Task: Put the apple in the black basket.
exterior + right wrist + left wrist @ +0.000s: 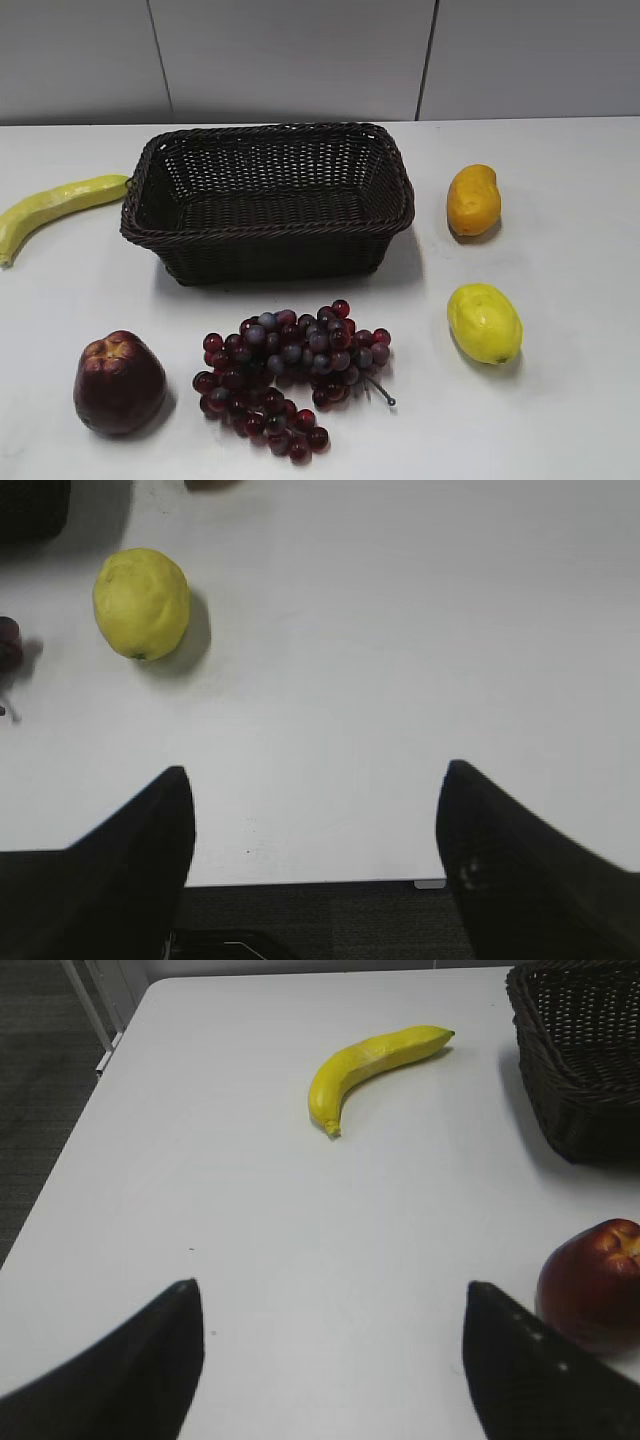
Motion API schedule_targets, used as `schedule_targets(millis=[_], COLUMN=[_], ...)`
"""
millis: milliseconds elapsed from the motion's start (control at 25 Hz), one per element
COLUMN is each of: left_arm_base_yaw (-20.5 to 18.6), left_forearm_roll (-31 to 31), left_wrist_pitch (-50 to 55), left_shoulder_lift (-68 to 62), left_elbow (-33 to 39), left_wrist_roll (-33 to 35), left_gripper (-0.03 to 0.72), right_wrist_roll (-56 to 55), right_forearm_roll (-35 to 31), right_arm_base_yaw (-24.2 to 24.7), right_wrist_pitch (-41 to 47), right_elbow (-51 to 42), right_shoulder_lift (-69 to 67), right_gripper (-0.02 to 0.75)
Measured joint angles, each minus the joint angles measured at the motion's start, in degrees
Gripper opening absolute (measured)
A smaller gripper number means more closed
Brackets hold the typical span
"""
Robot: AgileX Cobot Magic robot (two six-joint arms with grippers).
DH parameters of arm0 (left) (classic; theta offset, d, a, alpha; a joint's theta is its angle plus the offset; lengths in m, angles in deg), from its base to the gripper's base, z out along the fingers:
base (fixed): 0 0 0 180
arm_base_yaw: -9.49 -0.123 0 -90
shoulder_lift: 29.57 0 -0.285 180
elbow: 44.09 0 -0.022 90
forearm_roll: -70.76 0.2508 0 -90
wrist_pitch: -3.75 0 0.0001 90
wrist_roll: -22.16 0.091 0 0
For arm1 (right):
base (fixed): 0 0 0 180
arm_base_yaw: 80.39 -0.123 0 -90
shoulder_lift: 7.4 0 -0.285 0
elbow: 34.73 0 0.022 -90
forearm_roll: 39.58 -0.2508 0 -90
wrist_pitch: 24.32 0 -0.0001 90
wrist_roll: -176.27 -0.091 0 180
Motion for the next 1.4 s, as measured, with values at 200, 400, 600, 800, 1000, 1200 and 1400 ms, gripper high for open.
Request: schedule_targets(millis=[200,400,600,800,1000,1200,1400], left_arm_base_yaw=[0.0,0.0,0.0,0.0,0.0,0.0,1.33], left_forearm_roll=[0.0,0.0,-0.95,-3.21,-4.49,-4.91,-4.61], left_wrist_pitch=[0.0,-0.12,-1.85,-1.73,-1.66,-1.3,-1.13], left_shoulder_lift=[0.0,0.0,-2.52,-12.95,-25.83,-36.24,-44.26], left_elbow=[0.0,0.0,-1.4,-3.4,-6.09,-9.84,-12.66], left_wrist_roll=[0.0,0.0,0.0,0.0,0.0,0.0,0.0], left_gripper=[0.593,0.593,0.593,0.593,0.593,0.593,0.593], right_wrist_roll=[0.0,0.0,0.0,0.0,0.0,0.0,0.0], right_forearm_roll=[0.0,0.0,0.0,0.0,0.0,0.0,0.0], right_arm_base_yaw=[0.0,0.0,0.0,0.0,0.0,0.0,0.0], right_wrist_pitch=[0.0,0.0,0.0,0.0,0.0,0.0,0.0], right_elbow=[0.0,0.0,0.0,0.0,0.0,0.0,0.0], right_shoulder_lift=[0.0,0.0,0.0,0.0,0.0,0.0,0.0], right_gripper=[0.571,0.571,0.571,0.571,0.571,0.571,0.571])
